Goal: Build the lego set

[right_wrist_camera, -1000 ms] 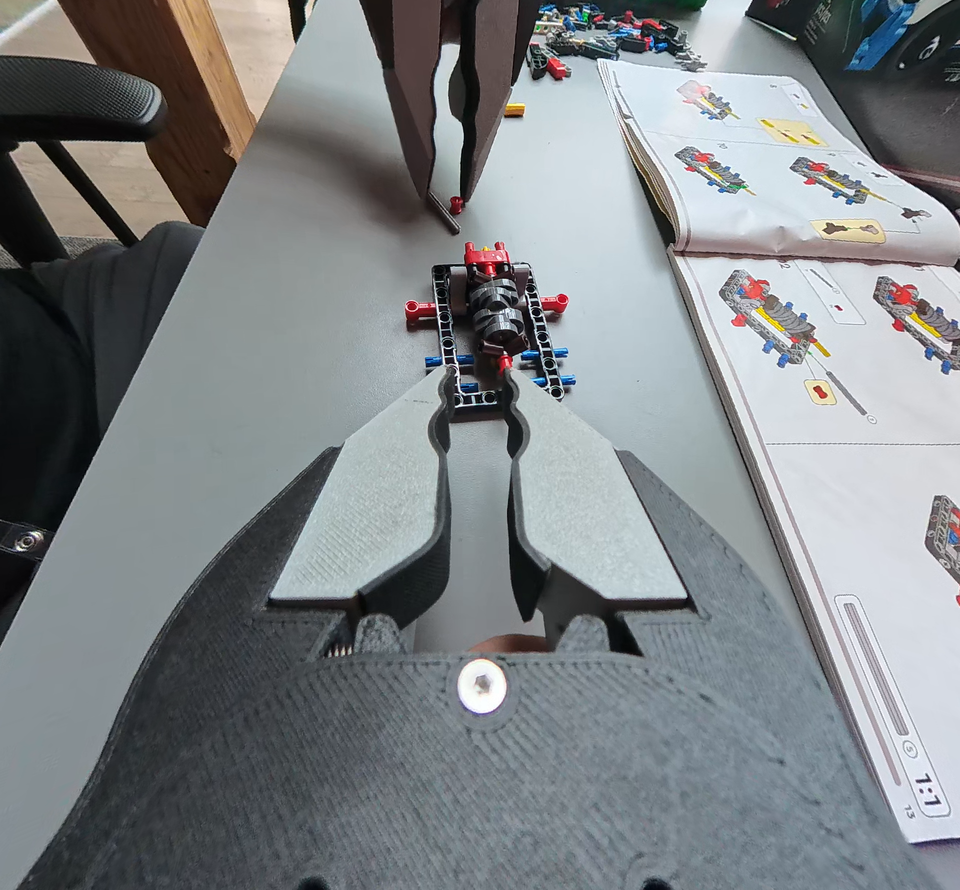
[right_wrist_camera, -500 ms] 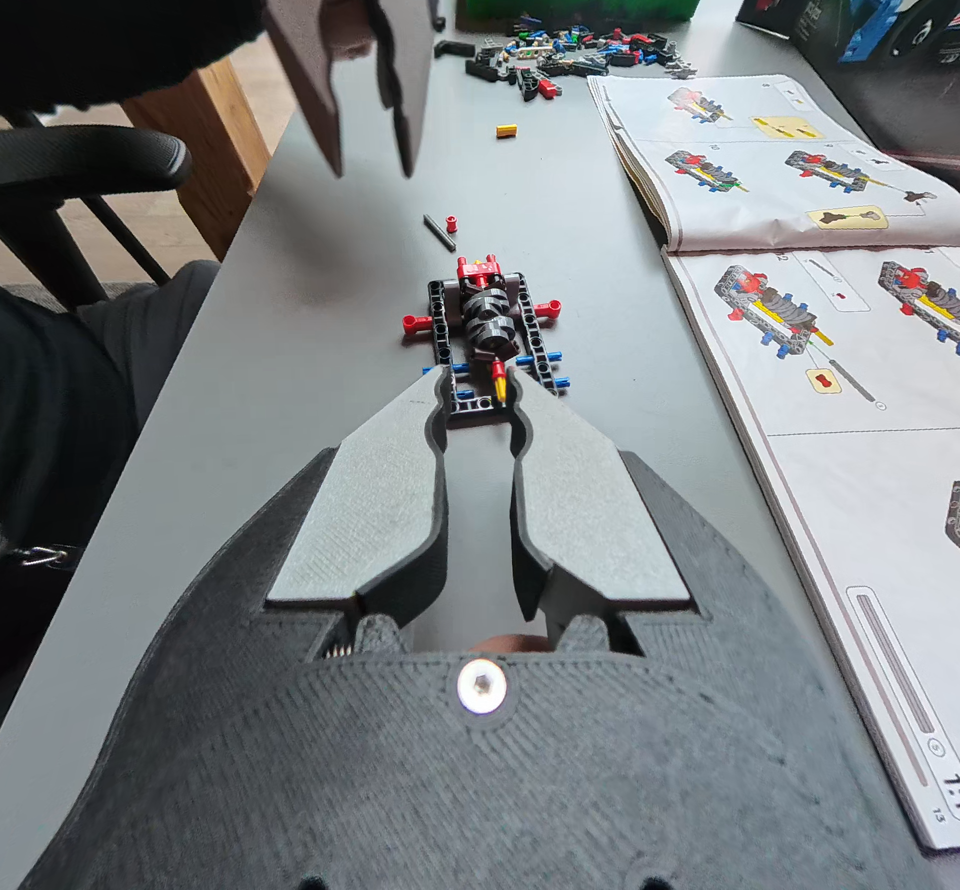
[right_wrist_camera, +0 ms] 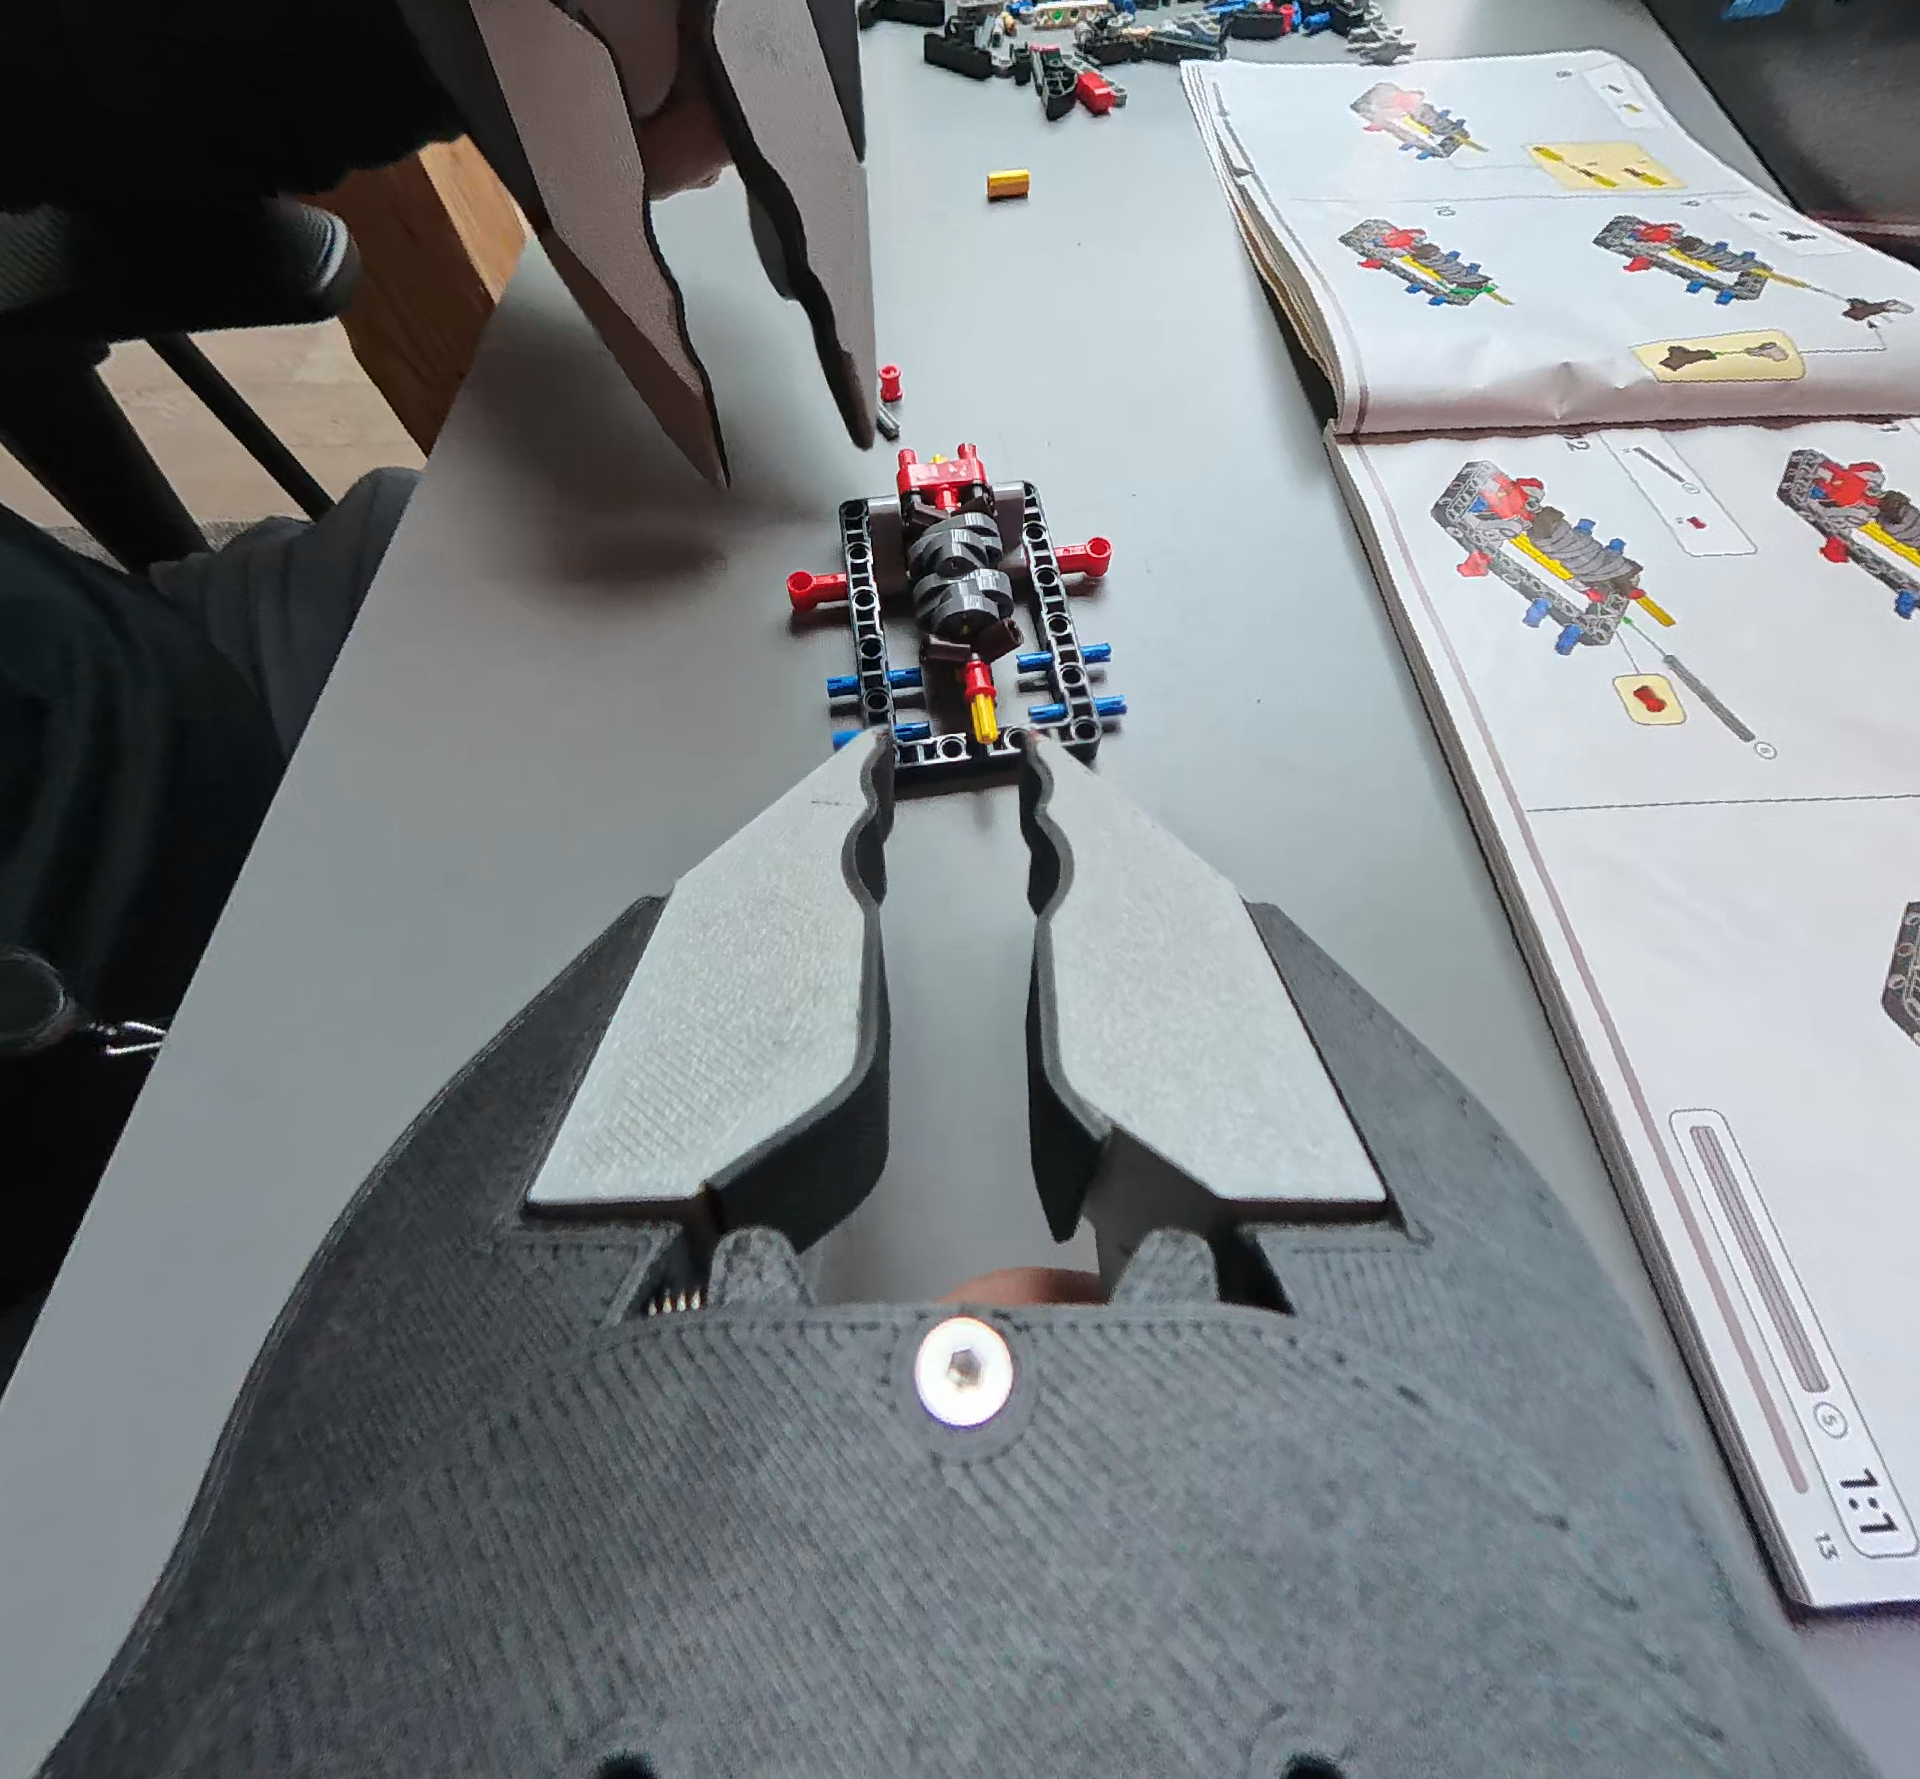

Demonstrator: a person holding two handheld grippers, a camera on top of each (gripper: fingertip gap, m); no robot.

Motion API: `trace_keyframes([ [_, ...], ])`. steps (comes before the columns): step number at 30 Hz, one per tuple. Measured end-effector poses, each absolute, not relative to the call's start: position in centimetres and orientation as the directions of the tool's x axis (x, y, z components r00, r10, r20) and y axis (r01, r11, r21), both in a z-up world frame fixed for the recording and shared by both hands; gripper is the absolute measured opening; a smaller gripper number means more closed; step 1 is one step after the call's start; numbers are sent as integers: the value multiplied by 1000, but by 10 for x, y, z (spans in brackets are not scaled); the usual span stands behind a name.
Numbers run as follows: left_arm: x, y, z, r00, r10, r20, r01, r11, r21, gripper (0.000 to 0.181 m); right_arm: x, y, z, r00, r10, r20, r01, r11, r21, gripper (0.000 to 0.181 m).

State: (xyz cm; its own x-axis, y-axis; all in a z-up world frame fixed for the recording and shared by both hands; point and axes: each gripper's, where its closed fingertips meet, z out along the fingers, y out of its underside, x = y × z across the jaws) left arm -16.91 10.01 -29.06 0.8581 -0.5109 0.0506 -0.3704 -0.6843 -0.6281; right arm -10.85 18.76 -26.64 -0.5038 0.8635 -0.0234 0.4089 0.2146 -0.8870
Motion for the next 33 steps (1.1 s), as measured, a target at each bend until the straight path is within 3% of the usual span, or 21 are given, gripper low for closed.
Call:
trace_keyframes([
  [17,-167,107,-306,838,-545,12,-434,-679,-592,46,-106,171,-296,-553,833,19,513,359,-780,27],
  [33,-163,114,-305,860,-510,9,-404,-693,-597,23,-109,168,-304,-537,840,79,533,410,-740,9],
])
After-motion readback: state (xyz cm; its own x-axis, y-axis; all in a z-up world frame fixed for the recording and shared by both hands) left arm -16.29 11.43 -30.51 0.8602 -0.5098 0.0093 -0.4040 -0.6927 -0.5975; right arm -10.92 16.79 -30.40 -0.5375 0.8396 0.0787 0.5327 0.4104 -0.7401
